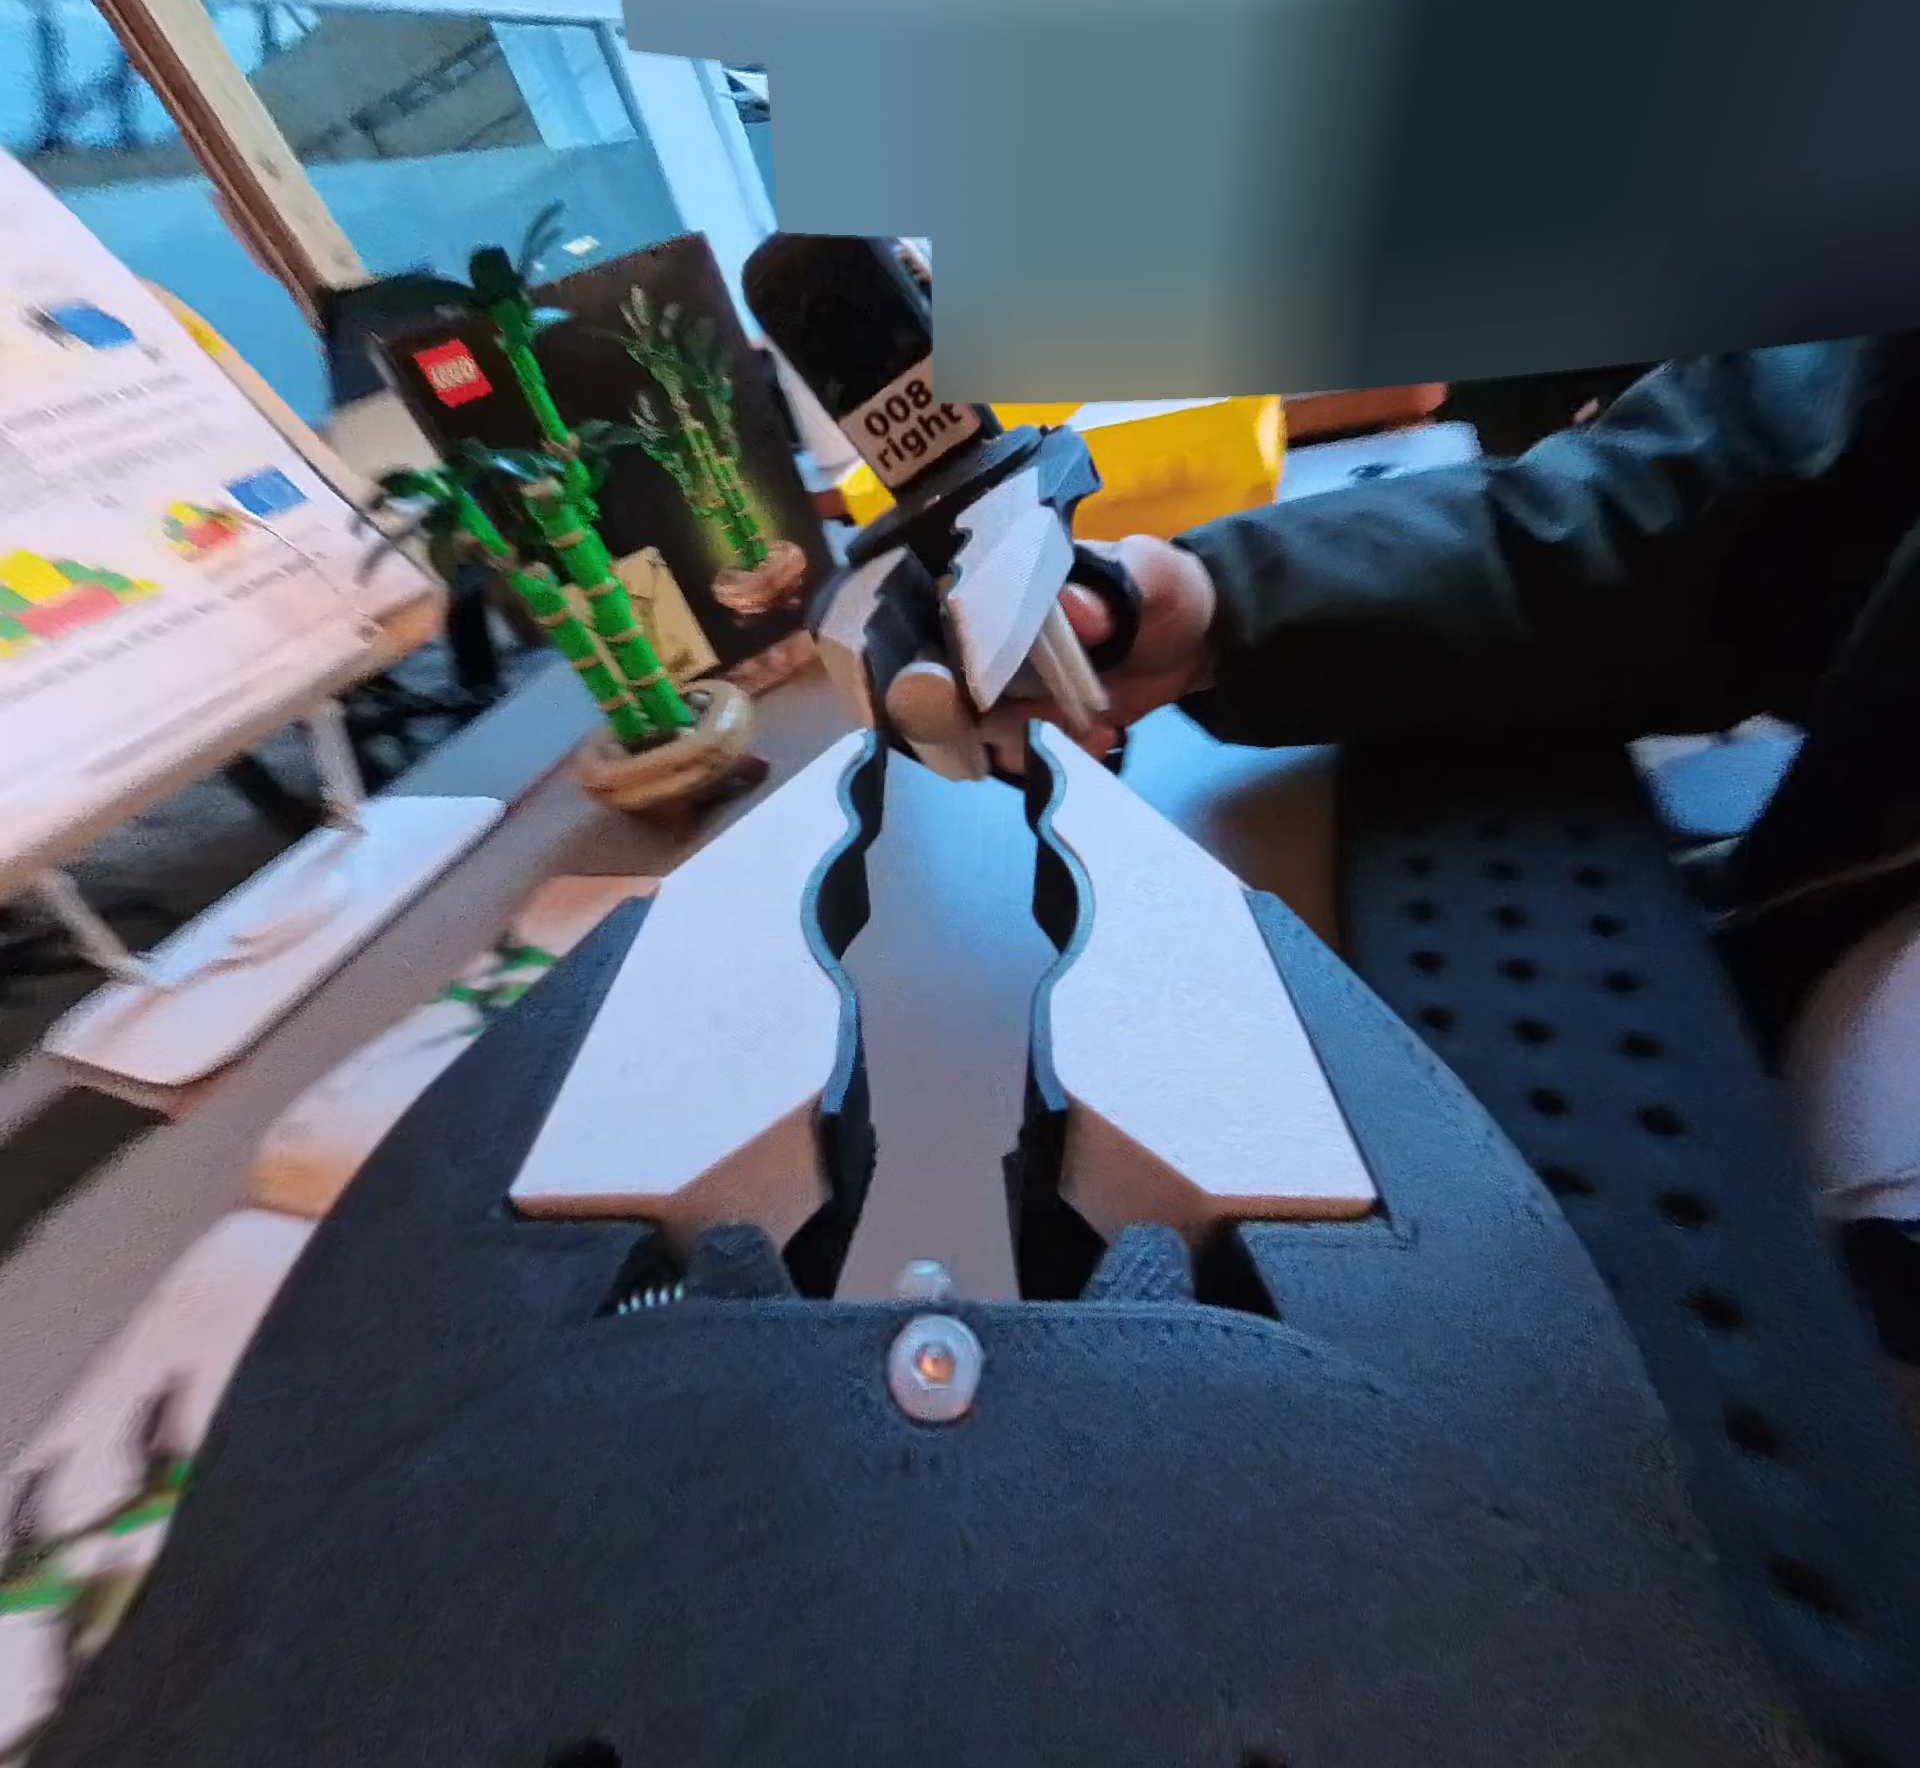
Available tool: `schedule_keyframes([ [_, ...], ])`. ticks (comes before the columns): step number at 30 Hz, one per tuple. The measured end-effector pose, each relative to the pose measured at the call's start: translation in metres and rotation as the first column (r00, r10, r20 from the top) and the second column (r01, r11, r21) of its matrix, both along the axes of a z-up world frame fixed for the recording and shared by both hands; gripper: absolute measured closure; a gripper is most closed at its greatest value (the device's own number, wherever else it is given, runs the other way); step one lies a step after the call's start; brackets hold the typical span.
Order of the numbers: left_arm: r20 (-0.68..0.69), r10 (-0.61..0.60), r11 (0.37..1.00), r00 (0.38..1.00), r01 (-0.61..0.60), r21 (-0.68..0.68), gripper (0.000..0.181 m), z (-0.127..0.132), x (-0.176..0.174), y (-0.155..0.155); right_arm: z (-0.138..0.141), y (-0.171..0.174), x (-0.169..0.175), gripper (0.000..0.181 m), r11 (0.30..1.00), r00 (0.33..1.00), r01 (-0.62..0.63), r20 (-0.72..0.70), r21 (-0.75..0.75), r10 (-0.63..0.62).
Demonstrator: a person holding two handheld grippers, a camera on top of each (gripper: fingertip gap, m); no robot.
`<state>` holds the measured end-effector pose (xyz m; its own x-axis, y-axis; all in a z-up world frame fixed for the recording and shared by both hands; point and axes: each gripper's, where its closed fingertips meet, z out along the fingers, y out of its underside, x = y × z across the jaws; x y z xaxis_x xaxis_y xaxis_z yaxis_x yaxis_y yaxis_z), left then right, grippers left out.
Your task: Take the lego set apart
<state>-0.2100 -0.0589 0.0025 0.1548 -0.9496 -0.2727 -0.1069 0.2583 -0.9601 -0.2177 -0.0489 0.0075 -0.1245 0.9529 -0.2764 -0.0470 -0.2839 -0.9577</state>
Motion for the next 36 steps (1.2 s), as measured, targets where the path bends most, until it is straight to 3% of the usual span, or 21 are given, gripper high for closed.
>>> schedule_keyframes([
  [3,0.046,-0.081,0.960,0.996,0.090,-0.264,0.140,0.000,-0.005,0.000,0.004,0.003,0.004,0.167,0.980,0.996,0.089,-0.006,0.177,-0.089],
  [6,0.137,-0.111,0.826,0.984,0.168,-0.539,0.140,0.003,-0.009,0.008,0.004,0.003,0.005,0.166,0.934,0.988,0.147,0.004,0.325,-0.157],
  [8,0.151,-0.123,0.762,0.981,0.191,-0.619,0.145,0.000,-0.008,0.009,0.002,0.004,0.003,0.166,0.893,0.979,0.180,0.012,0.413,-0.204],
  [17,0.187,-0.178,0.680,0.966,0.258,-0.686,0.160,-0.003,0.005,0.005,-0.010,0.001,-0.004,0.166,0.824,0.968,0.173,0.061,0.540,-0.243],
  [30,0.175,-0.180,0.719,0.968,0.250,-0.648,0.168,-0.005,0.005,0.006,-0.009,0.000,-0.005,0.166,0.836,0.970,0.179,0.046,0.519,-0.237],
  [36,0.180,-0.185,0.676,0.966,0.258,-0.690,0.168,-0.007,0.005,0.008,-0.012,0.002,-0.005,0.166,0.779,0.954,0.198,0.068,0.594,-0.294],
])
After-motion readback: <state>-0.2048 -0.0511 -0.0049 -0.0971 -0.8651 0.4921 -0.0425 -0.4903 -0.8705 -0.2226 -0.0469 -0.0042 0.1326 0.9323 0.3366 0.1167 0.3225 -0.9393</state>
